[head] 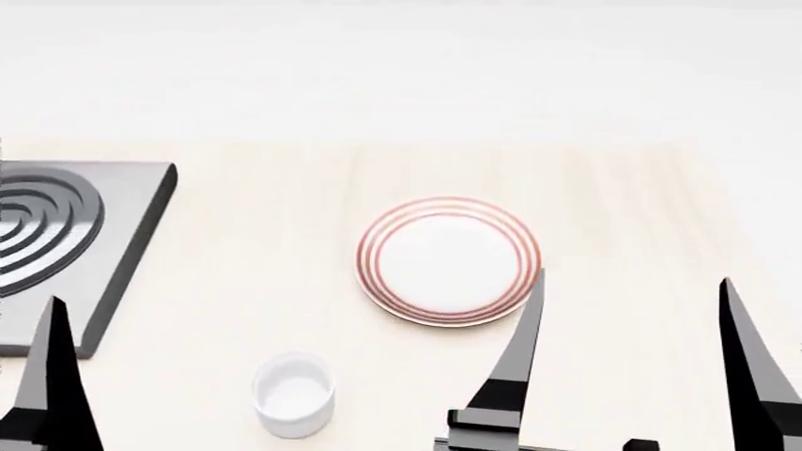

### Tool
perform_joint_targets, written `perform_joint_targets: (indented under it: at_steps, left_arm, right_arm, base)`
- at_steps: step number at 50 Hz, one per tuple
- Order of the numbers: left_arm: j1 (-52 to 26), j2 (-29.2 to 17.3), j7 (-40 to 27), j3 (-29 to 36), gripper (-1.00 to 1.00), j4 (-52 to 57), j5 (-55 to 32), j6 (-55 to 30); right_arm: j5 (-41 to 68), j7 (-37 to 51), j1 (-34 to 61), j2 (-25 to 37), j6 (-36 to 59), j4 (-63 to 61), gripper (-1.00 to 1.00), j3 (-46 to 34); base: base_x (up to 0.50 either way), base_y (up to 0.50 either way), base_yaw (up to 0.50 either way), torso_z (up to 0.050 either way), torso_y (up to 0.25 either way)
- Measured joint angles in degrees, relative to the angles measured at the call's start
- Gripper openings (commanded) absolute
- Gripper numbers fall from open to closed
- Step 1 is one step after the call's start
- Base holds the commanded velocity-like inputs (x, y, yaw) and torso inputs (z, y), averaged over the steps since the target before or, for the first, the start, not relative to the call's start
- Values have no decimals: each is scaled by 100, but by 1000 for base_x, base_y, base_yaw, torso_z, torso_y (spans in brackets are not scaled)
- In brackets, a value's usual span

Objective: Pick the akita bowl on the cookies box and place it on the plate.

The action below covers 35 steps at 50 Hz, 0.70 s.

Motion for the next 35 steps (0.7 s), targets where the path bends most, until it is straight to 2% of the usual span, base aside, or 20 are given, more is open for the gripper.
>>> perform_joint_targets:
  at_steps: [35]
  left_arm:
    - [19,-173,-92,117,100,67,-80,32]
  right_arm:
    - [68,157,15,132,25,-61,100,-30]
  base:
    - [0,0,0,50,0]
